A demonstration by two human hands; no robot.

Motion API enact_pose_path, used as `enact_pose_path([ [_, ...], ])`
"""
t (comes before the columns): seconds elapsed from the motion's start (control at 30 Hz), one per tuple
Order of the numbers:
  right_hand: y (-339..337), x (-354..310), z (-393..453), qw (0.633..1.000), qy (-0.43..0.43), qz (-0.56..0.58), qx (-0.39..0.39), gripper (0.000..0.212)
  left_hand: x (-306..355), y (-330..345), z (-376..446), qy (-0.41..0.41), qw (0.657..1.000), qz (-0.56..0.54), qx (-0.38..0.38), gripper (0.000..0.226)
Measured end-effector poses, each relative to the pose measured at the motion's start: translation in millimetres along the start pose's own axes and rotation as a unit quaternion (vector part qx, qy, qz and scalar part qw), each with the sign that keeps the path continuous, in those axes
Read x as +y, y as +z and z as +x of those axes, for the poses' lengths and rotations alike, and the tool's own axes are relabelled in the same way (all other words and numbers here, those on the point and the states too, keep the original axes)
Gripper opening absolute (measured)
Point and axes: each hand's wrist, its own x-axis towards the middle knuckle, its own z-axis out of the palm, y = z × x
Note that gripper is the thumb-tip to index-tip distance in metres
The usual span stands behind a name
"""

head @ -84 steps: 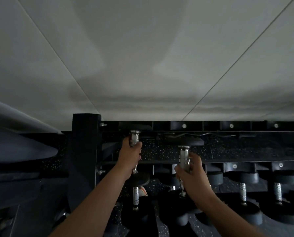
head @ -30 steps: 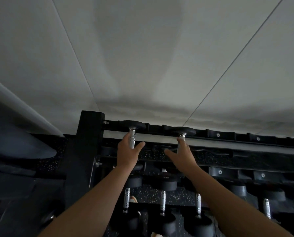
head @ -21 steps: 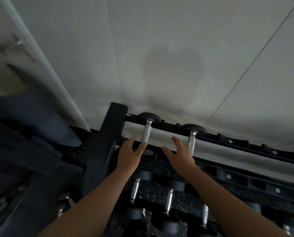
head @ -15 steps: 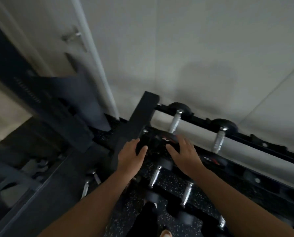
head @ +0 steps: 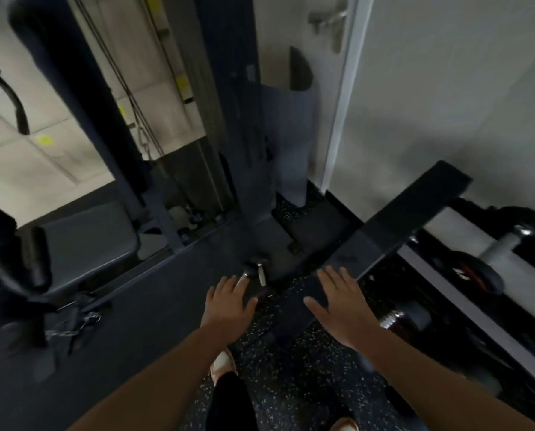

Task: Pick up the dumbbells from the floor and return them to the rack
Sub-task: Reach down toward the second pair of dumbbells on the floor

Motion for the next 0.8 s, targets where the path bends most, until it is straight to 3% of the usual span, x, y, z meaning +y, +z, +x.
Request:
enact_pose_path([
  [0.23,86.2,-73.8,89.7,0.992,-0.002,-0.073,-0.101,0.084,-123.5,7.8,54.8,-0.011,0.997,0.017,-0.079,0.047],
  [0.37,136.9,-93.0,143.8,0.988,0.008,-0.091,-0.121,0.079,-161.8,25.4,111.5,0.010,0.990,0.048,-0.129,0.053],
  [0.6,221.1,-72.4,236.0,0.981,-0.023,-0.090,-0.169,0.076,-208.1,97.1,205.9,0.023,0.977,0.075,-0.197,0.057],
  [0.8,297.1,-23.8,327.6,0.973,-0.027,-0.105,-0.202,0.075,-241.6,175.1,281.4,0.060,0.976,0.091,-0.189,0.057],
])
